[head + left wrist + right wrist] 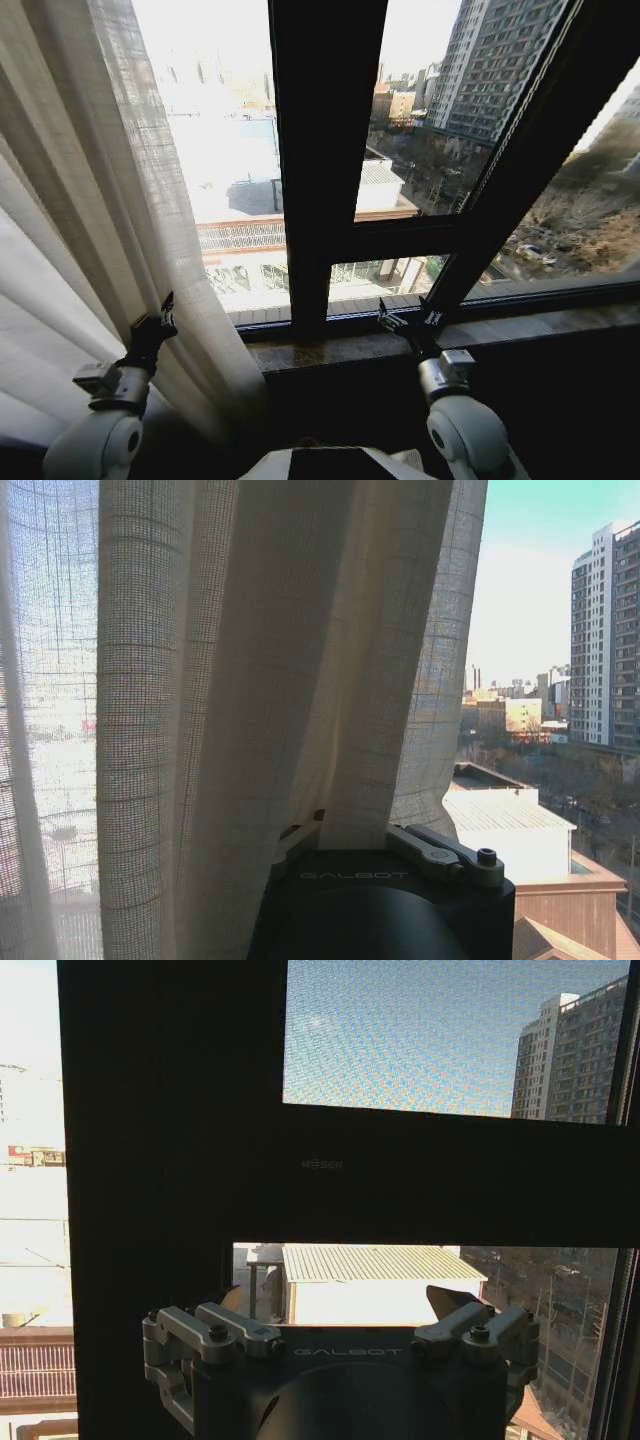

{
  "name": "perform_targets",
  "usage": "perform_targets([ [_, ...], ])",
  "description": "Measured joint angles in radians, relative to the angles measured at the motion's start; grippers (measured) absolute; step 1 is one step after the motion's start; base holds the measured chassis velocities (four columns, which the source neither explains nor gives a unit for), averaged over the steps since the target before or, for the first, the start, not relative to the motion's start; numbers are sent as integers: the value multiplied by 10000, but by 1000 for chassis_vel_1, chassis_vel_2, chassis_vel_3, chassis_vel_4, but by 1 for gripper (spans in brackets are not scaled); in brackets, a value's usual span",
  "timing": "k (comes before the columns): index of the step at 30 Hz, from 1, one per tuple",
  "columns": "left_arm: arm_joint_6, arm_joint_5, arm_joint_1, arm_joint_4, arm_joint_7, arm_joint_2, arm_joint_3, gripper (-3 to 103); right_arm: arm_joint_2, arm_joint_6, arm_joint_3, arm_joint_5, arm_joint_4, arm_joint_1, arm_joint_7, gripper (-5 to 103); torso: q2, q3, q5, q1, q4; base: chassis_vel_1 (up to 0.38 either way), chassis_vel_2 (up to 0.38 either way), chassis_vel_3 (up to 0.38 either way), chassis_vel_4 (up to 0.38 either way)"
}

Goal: Open the curtains by pulling them apart, changing their state from closed to fully open.

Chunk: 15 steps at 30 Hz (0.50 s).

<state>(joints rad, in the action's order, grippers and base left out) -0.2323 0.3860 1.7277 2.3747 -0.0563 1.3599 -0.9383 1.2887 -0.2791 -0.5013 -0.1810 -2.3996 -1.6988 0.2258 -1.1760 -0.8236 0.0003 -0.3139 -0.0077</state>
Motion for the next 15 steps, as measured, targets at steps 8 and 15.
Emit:
perform_targets([
  [8,22,50,100,50,-4,25,-130,0,-1,0,111,99,-93,-17,0,100,0,0,0,0,2,315,308,-300,-301],
  [15,41,95,91,71,-11,39,-167,0,-29,1,150,178,-162,-100,17,100,0,0,-3,-2,0,360,331,-366,-335],
])
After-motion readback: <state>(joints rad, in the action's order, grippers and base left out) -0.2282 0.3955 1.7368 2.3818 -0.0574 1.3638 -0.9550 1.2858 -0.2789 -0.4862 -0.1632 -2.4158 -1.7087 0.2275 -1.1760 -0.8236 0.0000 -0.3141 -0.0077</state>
